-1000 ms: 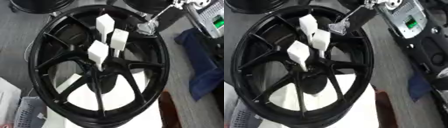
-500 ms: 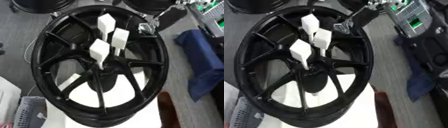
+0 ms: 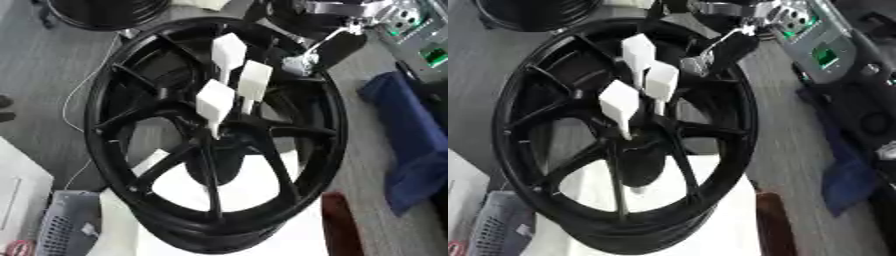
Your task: Pull the pin out of the wheel hub.
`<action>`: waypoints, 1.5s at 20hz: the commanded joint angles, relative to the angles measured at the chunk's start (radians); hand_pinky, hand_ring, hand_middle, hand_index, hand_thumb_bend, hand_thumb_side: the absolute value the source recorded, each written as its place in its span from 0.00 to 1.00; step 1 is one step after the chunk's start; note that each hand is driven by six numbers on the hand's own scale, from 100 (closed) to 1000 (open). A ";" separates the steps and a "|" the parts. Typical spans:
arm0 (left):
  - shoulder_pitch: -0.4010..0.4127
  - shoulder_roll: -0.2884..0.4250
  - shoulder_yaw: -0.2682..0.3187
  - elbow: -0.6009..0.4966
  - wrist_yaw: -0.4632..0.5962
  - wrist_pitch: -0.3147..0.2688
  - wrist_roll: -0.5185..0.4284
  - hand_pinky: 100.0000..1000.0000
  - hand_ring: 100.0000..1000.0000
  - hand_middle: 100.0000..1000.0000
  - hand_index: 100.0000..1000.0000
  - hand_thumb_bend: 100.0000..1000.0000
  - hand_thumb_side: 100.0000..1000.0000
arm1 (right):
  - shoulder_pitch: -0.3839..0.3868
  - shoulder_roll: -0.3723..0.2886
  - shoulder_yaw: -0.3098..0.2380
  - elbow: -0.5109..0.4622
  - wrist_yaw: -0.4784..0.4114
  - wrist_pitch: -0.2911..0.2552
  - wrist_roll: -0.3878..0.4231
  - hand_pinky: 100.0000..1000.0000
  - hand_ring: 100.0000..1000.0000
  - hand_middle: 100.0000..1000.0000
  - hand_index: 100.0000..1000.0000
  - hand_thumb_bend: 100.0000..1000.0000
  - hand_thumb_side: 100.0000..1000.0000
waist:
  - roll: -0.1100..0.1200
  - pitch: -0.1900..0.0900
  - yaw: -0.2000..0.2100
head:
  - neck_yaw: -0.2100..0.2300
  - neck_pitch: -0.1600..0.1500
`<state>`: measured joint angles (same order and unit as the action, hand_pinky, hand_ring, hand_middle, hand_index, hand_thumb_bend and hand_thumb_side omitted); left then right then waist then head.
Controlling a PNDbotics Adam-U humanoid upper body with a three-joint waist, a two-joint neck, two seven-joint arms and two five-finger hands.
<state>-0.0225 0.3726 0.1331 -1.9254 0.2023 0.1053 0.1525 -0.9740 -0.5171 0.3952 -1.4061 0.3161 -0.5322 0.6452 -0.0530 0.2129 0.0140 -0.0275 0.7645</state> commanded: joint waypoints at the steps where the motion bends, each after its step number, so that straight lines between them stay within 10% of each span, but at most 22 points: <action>1: 0.004 0.011 0.013 -0.006 -0.007 -0.002 0.004 0.67 0.68 0.52 0.67 0.00 0.79 | -0.013 -0.009 -0.001 0.007 0.027 -0.191 0.172 0.88 0.86 0.79 0.86 0.00 0.44 | 0.002 -0.023 0.001 | 0.005 0.005; 13: 0.020 0.012 0.018 0.007 -0.015 -0.002 0.005 0.67 0.69 0.52 0.67 0.00 0.80 | -0.019 -0.009 -0.011 0.002 0.023 -0.182 0.164 0.88 0.86 0.78 0.86 0.00 0.45 | 0.004 -0.020 0.001 | 0.005 0.005; 25: 0.030 0.008 0.019 0.013 -0.023 -0.003 0.002 0.68 0.67 0.52 0.68 0.00 0.81 | 0.011 -0.008 -0.023 -0.052 0.069 -0.210 0.191 0.83 0.72 0.68 0.84 0.00 0.99 | 0.015 -0.017 -0.019 | 0.013 0.005; 30: 0.030 0.008 0.018 0.014 -0.025 -0.003 -0.003 0.68 0.67 0.52 0.68 0.00 0.81 | 0.019 -0.004 -0.022 -0.064 0.089 -0.234 0.191 0.83 0.73 0.68 0.85 0.00 1.00 | 0.013 -0.011 -0.021 | 0.017 0.005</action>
<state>0.0092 0.3681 0.1415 -1.9026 0.1842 0.1039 0.1527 -0.9401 -0.5100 0.3876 -1.4506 0.3964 -0.5490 0.6284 -0.0430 0.2145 -0.0054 -0.0138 0.7646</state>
